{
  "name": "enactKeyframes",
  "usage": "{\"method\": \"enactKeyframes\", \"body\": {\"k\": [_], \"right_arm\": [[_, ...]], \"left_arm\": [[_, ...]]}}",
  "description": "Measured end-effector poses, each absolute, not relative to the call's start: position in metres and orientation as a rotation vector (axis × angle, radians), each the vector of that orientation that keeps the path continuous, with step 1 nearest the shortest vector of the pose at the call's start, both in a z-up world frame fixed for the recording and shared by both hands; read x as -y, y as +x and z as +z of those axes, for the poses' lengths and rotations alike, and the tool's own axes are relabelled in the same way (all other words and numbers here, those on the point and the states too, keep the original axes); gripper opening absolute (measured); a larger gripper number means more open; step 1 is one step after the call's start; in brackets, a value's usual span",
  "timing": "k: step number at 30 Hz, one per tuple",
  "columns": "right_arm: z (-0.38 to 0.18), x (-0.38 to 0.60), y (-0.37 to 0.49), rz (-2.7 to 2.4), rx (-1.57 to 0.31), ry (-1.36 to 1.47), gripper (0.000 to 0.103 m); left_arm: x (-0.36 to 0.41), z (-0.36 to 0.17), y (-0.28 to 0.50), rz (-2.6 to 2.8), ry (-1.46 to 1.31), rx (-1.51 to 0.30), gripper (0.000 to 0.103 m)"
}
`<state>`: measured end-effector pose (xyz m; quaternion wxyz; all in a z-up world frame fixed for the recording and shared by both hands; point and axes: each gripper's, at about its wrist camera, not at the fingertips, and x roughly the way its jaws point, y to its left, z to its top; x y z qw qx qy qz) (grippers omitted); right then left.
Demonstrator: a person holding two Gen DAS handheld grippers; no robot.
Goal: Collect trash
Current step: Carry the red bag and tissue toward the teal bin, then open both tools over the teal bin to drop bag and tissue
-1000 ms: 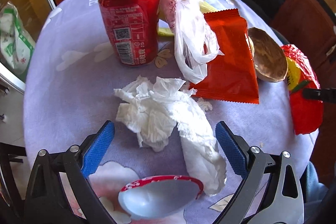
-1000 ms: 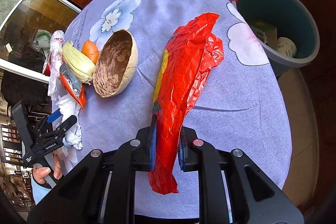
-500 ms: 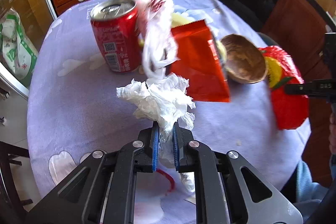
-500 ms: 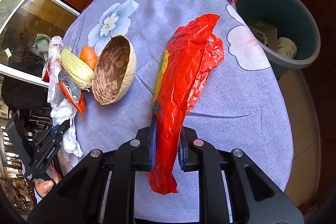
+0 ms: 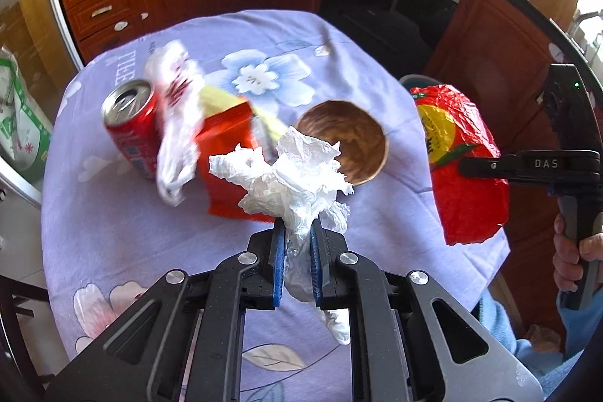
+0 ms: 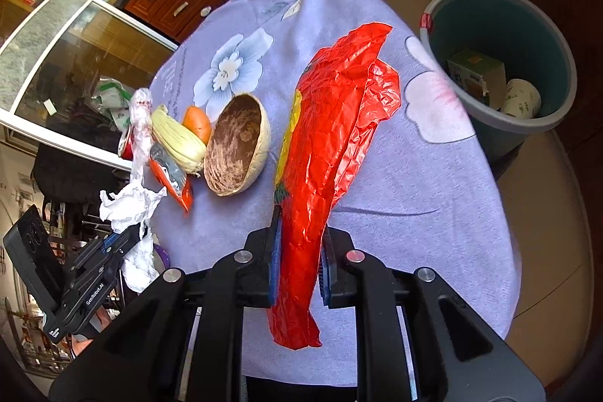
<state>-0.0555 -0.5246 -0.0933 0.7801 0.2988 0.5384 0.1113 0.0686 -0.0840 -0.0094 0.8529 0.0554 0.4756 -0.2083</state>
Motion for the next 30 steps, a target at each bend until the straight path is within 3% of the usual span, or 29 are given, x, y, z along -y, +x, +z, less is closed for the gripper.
{"method": "enactKeyframes", "body": {"k": [16,30], "right_arm": [[-0.093,0.656,-0.051,0.104,-1.02,0.827,0.015],[-0.13,0.765,-0.028,-0.121,-1.028,0.864,0.015]], "left_arm": [[0.221,0.012,0.119,-0.583,0.208,-1.013,0.012],[0.369,-0.022,0.174,-0.736,0.314,-1.09,0.012]]}}
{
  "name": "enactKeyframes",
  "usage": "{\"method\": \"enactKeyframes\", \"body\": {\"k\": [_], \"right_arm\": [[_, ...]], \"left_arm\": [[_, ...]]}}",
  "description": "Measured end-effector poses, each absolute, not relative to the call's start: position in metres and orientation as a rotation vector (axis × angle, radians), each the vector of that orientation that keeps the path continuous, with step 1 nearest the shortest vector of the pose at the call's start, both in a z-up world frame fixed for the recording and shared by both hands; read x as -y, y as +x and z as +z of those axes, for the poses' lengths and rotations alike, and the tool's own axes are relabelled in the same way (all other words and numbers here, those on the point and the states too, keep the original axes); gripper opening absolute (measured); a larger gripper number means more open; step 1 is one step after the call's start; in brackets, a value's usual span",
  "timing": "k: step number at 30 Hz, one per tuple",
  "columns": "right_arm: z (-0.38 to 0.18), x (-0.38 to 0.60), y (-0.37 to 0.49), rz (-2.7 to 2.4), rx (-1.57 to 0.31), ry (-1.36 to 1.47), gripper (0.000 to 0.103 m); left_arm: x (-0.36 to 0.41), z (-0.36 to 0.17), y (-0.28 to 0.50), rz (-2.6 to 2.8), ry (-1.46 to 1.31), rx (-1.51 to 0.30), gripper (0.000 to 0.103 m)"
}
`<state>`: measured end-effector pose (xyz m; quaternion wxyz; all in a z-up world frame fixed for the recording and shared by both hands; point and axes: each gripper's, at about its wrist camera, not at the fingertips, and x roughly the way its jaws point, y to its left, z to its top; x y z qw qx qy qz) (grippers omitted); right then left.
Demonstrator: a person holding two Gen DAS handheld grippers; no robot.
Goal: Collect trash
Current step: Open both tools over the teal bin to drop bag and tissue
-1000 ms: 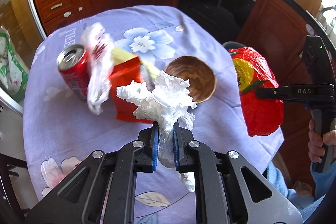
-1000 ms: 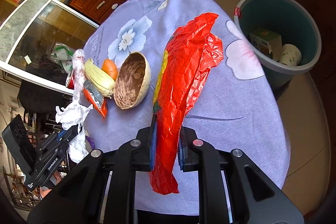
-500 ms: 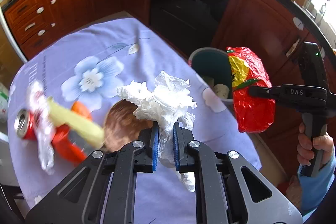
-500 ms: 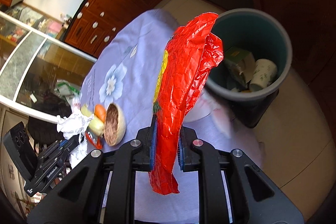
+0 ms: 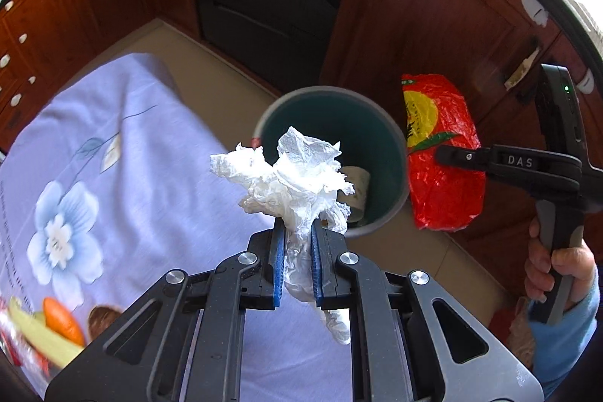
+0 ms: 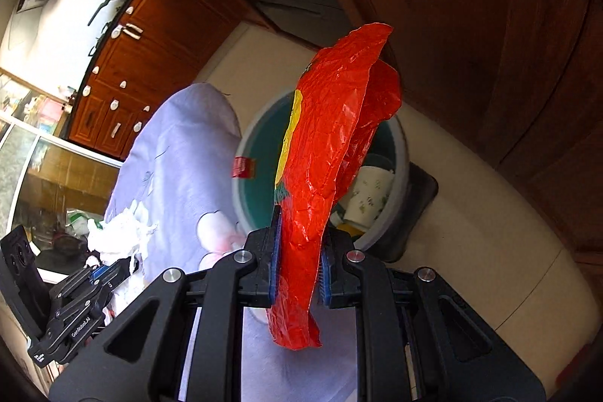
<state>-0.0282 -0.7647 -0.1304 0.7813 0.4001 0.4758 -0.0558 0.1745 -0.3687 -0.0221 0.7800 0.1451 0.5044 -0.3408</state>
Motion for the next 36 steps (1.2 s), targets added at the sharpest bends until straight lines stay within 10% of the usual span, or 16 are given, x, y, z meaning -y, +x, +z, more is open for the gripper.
{"method": "enactKeyframes", "body": {"k": [10,14,27,31,36], "right_arm": [[-0.157,0.774,-0.001,-0.128,-1.106,0.839,0.015],[-0.165,0.77,0.009,-0.122,-1.132,0.82,0.015],[-0.191,0.753,0.039,-0.081,-1.196,0.804,0.019],[-0.195,0.746,0.044,-0.057,-1.196,0.826,0.059],[-0.191,0.751,0.037,-0.098,-1.188,0.863,0.073]], "left_arm": [[0.439,-0.083,0.206,-0.761,0.348,-1.196,0.014],[0.449,-0.103,0.219,-0.73,0.368,-1.226,0.043],[0.415,-0.094,0.227,-0.698,0.338,-1.199,0.079],[0.401,-0.086,0.223,-0.696,0.316,-1.189,0.088],[0.386,-0.077,0.217,-0.697,0.301,-1.188,0.09]]}}
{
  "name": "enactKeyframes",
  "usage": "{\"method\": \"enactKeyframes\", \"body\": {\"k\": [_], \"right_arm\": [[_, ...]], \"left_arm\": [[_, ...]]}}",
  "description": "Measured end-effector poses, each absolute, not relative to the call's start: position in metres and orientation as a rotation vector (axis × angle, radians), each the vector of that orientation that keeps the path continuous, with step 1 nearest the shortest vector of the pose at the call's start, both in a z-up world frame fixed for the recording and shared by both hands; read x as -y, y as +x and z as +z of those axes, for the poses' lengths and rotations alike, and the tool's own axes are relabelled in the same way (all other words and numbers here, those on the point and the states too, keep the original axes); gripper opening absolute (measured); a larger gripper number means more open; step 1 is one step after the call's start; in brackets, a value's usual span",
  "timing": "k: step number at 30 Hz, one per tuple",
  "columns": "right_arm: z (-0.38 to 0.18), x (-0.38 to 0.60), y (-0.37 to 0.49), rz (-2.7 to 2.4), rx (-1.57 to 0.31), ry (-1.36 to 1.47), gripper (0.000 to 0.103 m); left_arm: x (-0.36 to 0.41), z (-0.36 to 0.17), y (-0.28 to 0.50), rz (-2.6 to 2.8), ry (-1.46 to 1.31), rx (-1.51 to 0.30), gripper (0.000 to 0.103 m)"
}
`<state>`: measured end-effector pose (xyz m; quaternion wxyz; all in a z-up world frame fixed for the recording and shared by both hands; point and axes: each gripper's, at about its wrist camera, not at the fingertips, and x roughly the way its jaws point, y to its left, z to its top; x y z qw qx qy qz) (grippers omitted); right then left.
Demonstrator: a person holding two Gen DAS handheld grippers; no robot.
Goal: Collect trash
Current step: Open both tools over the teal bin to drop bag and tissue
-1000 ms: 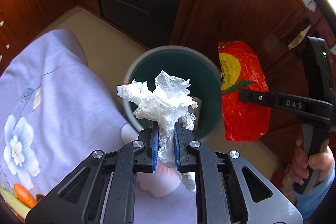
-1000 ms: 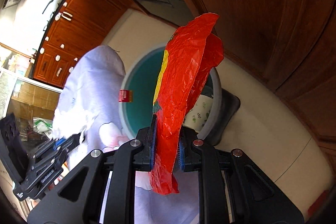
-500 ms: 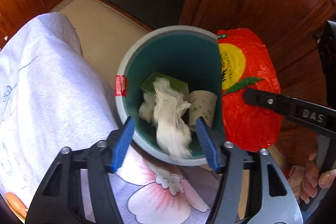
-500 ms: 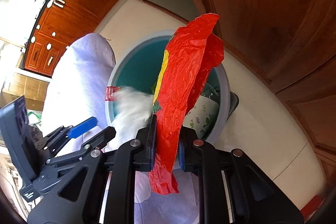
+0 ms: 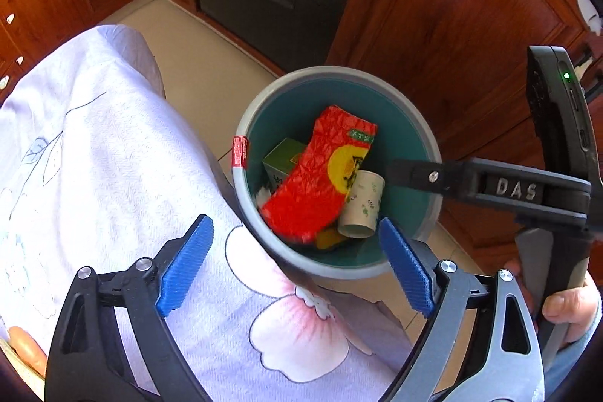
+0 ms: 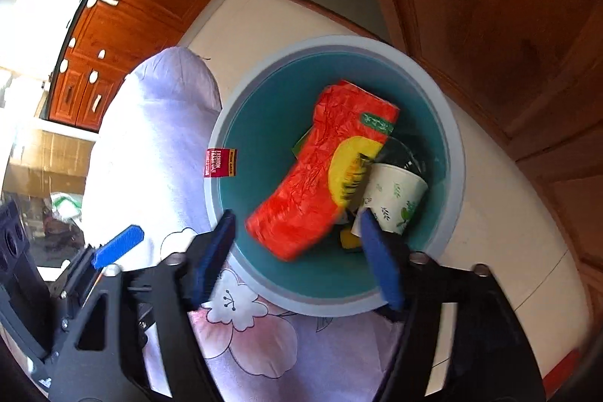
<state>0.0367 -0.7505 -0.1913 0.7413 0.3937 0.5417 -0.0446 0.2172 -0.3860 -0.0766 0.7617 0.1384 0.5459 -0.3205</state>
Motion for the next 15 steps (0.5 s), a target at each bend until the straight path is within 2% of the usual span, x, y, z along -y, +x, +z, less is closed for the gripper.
{"method": "enactKeyframes", "body": {"k": [6,15], "right_arm": [[-0.183,0.753,0.024,-0.134,-1.193,0.868,0.075],[-0.161,0.738,0.004,-0.144,-1.183,0.854,0.079]], "left_arm": [[0.38,-0.08,0.206,-0.703,0.278,-1.18,0.091],[0.376,-0.052,0.184,-0.704,0.256,-1.136,0.093]]}}
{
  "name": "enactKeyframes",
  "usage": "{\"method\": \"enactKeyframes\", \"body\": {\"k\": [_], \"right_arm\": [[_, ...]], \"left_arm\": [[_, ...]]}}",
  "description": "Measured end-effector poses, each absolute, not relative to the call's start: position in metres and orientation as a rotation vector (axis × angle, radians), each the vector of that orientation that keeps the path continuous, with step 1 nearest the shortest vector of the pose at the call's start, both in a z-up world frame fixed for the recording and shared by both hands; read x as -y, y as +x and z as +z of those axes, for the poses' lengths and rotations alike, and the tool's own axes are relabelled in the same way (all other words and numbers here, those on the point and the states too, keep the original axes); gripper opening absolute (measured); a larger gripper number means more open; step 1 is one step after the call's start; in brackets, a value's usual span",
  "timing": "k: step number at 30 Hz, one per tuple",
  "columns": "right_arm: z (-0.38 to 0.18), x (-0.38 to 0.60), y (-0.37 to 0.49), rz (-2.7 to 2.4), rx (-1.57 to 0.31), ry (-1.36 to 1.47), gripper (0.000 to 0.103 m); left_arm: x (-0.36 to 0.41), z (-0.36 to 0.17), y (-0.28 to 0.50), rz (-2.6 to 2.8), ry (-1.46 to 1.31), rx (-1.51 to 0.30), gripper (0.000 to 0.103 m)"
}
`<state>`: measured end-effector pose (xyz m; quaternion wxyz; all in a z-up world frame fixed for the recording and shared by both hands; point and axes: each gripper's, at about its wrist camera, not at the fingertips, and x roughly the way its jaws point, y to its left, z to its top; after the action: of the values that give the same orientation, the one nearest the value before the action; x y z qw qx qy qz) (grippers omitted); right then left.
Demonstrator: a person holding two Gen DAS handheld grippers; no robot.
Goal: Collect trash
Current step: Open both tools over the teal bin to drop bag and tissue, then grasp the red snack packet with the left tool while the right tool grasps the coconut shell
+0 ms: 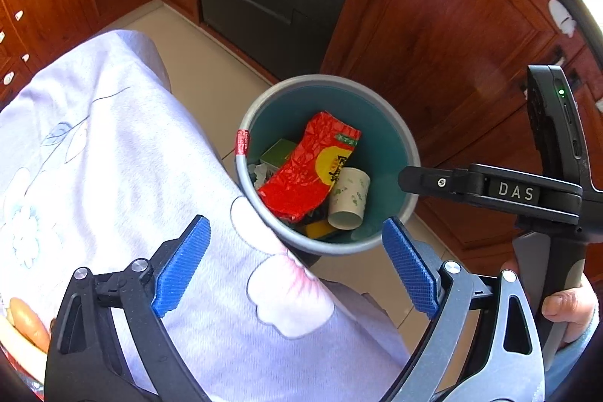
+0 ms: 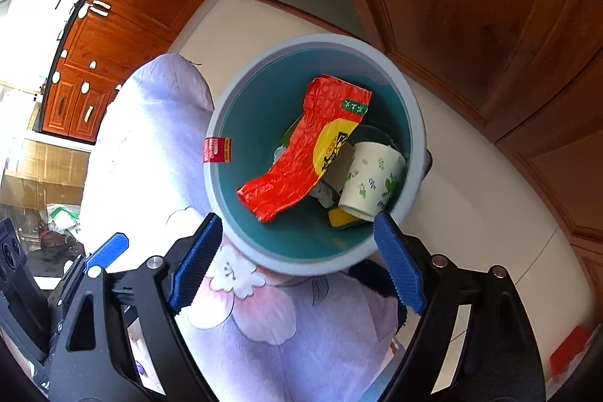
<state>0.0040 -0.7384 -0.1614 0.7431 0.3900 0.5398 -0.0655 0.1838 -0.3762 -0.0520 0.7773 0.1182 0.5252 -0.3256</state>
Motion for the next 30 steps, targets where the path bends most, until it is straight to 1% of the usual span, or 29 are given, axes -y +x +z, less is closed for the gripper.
{"method": "enactKeyframes", "body": {"k": [10,15,22,30], "right_arm": [[-0.138,0.694,-0.014,-0.101,-1.189,0.813,0.079],[-0.131,0.661,-0.018,-0.058,-1.216,0.784,0.081],[-0.115,0.607,-0.015,0.001,-1.241,0.703,0.081],[-0.104,0.538,-0.003,0.084,-1.287,0.6,0.081]], "left_arm": [[0.318,-0.034,0.161,-0.644,0.183,-1.107,0.096],[0.273,-0.029,0.148,-0.597,0.127,-1.102,0.096],[0.201,-0.022,0.131,-0.512,0.066,-1.071,0.096],[0.116,-0.029,0.112,-0.397,-0.01,-1.059,0.097]]}}
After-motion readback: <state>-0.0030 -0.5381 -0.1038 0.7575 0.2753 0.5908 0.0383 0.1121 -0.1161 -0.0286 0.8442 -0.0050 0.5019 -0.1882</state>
